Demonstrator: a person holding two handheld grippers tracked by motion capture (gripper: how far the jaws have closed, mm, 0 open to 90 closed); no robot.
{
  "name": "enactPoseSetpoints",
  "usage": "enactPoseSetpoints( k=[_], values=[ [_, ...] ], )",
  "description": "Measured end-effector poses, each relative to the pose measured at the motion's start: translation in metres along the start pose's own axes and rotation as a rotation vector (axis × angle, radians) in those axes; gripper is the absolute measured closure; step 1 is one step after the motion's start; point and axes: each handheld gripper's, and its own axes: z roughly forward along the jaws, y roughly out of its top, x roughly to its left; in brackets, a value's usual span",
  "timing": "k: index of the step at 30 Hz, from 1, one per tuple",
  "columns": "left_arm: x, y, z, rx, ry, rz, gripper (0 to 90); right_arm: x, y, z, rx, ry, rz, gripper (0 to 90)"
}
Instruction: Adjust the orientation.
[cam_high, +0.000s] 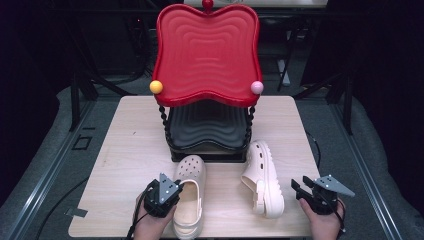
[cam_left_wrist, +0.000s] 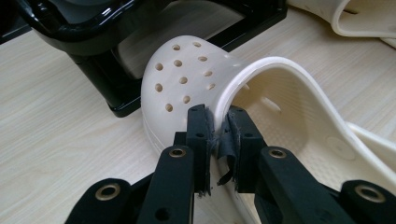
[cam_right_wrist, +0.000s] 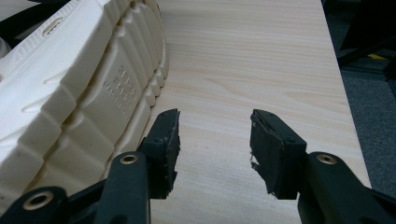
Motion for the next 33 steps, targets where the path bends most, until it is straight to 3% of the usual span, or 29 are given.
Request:
enactPoseSetpoints(
  k=[3, 8, 12, 14, 17, 22, 25, 28, 30, 33],
  values=[
    [-0.001, 0.0, -0.001, -0.004, -0.002, 0.012, 80.0, 0.0, 0.0, 0.0, 0.004, -0.003, -0.004, 52.0],
    [0.002, -0.001, -0.006, -0.027, -0.039, -0.004, 77.3, 0.0, 0.0, 0.0, 0.003, -0.003, -0.002, 51.9],
    [0.012, -0.005, -0.02, -0.069, -0.055, -0.022, 67.1, 0.003, 0.003, -0.003, -0.001, 0.008, -0.003, 56.6],
    [0.021, -0.011, -0.027, -0.08, -0.061, -0.054, 61.7, 0.007, 0.007, -0.007, -0.003, 0.037, -0.014, 66.4],
    [0.038, -0.023, -0.034, -0.071, -0.055, -0.095, 58.8, 0.018, 0.014, -0.013, -0.025, 0.046, -0.072, 72.4],
    [0.065, -0.049, -0.037, -0.071, -0.085, -0.14, 56.4, 0.037, 0.021, -0.019, -0.055, 0.078, -0.132, 74.9],
    [0.078, -0.064, -0.033, -0.059, -0.076, -0.178, 56.4, 0.047, 0.025, -0.021, -0.072, 0.103, -0.15, 76.2],
    [0.089, -0.07, -0.029, -0.052, -0.057, -0.213, 54.7, 0.058, 0.028, -0.024, -0.091, 0.141, -0.173, 78.2],
    [0.094, -0.073, -0.03, -0.064, -0.057, -0.263, 53.6, 0.064, 0.03, -0.025, -0.082, 0.161, -0.202, 78.5],
    [0.099, -0.077, -0.03, -0.084, -0.048, -0.284, 52.3, 0.072, 0.029, -0.021, -0.066, 0.189, -0.235, 78.5]
  ],
)
